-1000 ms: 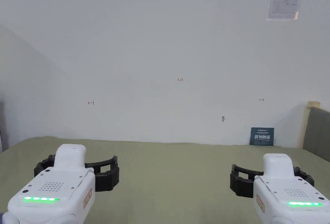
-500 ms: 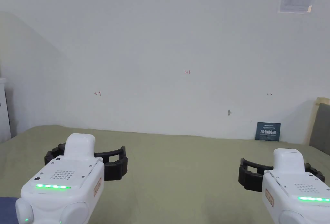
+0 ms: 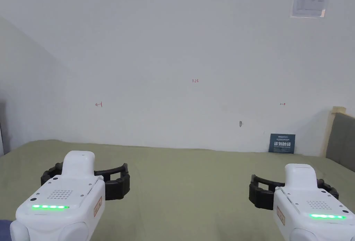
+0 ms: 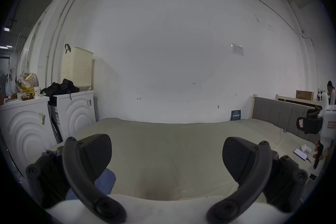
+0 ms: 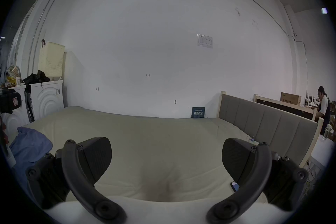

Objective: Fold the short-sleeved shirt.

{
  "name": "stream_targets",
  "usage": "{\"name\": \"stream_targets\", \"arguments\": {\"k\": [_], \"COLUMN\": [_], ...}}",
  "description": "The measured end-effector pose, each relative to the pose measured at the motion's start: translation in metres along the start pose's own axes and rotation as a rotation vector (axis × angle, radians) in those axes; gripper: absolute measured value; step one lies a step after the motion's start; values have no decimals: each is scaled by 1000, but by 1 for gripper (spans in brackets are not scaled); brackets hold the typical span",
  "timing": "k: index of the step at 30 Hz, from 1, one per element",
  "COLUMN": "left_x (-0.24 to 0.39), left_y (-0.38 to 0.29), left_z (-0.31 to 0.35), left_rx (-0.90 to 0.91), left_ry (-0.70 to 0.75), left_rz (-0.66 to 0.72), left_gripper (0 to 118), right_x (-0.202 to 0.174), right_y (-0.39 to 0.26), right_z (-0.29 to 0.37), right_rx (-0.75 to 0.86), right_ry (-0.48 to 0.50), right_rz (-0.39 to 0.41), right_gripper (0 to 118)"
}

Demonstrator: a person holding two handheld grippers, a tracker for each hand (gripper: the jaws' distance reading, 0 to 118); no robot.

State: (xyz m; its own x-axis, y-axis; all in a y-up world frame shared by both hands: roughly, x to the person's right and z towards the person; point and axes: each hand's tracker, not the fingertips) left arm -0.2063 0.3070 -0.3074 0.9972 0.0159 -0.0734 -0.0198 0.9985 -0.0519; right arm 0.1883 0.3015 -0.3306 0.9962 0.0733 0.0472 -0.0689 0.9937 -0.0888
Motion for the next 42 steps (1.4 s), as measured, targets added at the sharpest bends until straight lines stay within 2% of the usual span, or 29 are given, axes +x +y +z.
{"name": "stream_targets", "arguments": {"k": [14,29,42], "left_x": [2,3,-2], "left_y": [7,9,12], "left_z": [-13,-14,-9], "left_rx": [0,8,12], "left_ry": [13,6,-3], "left_rz": [-8,-2,17], "left_gripper": [118,118,118], "right_x": [-2,9,2], "right_y": [5,15,16], "right_z": [-7,-17,-15], "right_rx": [8,15,18], "right_ry": [-8,-6,21], "right_rz": [23,-28,-8], "right_gripper": [118,118,118]}}
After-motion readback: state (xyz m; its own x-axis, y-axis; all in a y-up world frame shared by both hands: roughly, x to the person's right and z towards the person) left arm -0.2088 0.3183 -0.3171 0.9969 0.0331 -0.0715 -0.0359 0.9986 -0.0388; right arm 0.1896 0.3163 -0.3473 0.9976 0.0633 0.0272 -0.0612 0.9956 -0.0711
